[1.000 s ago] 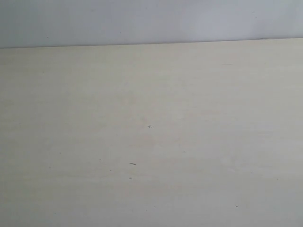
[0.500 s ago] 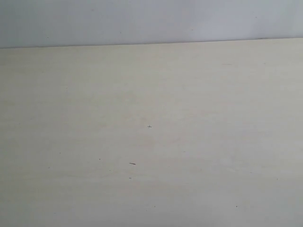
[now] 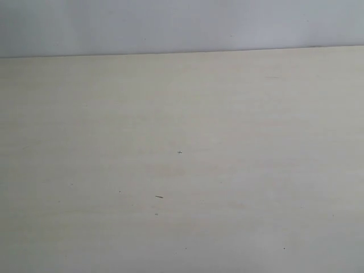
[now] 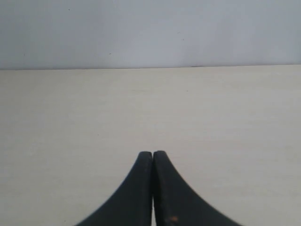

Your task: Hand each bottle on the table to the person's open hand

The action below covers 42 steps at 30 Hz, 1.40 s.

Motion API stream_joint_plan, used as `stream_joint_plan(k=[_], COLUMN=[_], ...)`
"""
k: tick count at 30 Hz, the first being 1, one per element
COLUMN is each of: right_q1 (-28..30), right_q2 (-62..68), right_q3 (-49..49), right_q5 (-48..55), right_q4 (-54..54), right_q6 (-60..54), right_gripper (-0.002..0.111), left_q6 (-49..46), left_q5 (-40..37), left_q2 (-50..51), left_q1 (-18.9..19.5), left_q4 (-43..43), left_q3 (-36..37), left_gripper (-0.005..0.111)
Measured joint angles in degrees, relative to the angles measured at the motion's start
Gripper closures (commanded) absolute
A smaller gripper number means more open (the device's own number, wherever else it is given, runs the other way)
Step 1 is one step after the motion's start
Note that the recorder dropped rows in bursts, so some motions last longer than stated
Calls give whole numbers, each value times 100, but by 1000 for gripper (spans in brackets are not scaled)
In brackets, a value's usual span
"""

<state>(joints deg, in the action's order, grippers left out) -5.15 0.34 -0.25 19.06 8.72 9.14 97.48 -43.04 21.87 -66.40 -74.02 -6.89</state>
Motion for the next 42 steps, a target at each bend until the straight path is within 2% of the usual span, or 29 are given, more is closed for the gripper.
stream_joint_plan(k=[25,27,30,38,42], right_q1=[0,0,0,0,0], right_q2=[0,0,0,0,0], right_q3=[0,0,0,0,0], right_q5=[0,0,0,0,0], right_q4=[0,0,0,0,0], right_q6=[0,0,0,0,0], right_gripper=[108,108,108,108,108], left_q6=[-200,-365,-411,-411,-422], left_q5=[0,69,373,1803,2462], left_q2=[0,0,-6,-33,-33], left_q1=[63,487,1329,4036,4993], left_q4=[0,0,0,-10,-10], left_q3=[0,9,9,9,9], left_gripper=[107,107,107,107,107])
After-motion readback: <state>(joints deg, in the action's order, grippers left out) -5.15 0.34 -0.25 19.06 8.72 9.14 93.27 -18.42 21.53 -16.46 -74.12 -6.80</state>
